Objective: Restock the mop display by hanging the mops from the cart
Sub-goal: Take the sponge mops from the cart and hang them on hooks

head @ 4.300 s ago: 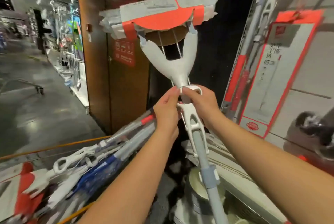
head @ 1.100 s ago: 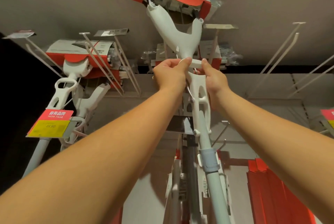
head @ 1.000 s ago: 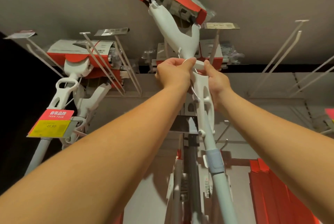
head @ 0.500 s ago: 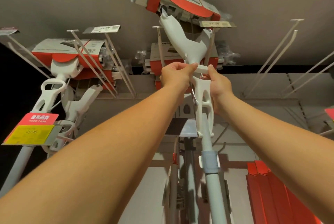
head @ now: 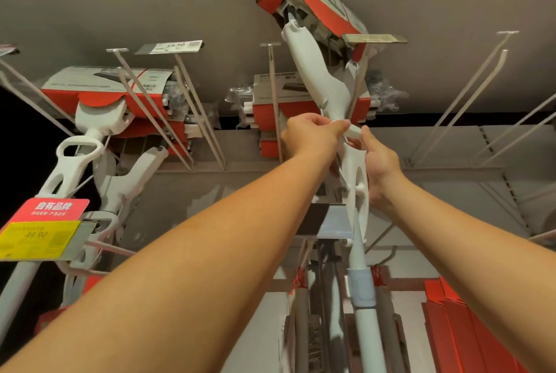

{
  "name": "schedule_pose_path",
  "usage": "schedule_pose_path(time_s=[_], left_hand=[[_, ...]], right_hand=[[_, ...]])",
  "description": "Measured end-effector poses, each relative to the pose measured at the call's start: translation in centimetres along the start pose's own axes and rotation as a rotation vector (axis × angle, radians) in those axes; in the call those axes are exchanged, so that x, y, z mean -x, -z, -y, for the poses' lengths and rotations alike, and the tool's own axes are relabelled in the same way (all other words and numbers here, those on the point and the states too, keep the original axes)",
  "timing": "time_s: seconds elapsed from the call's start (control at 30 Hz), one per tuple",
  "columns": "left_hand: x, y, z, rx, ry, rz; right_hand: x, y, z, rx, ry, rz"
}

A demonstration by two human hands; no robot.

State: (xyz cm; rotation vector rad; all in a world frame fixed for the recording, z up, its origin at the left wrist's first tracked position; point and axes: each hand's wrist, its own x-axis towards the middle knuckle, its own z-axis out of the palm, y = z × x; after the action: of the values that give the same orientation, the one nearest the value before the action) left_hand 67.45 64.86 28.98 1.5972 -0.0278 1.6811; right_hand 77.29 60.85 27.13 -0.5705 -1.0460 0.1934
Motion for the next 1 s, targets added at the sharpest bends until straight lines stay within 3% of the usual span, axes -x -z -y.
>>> schedule_pose_path(time_s=[0.23,0.5,0.63,1.0], left_hand=[[-0.8,0.1,1.6,-0.019,-0.048,0.053],[-1.3,1.0,1.9,0.024,-0.013,0.158],[-1.7,1.7,1.7,0.039,0.021,0.238],[-1.7,1.1,1.5,0.065,-0.042,0.163]], right_hand=[[-0.7,0.1,-0.7,0.032,0.048,-0.136],[0.2,0.3,-0.5,0.172,0.065,0.028],[0.2,-0.4,-0.9,0.234,0.173,-0.085],[-0.3,-1.1,-0.5,0.277,0.263,-0.160]])
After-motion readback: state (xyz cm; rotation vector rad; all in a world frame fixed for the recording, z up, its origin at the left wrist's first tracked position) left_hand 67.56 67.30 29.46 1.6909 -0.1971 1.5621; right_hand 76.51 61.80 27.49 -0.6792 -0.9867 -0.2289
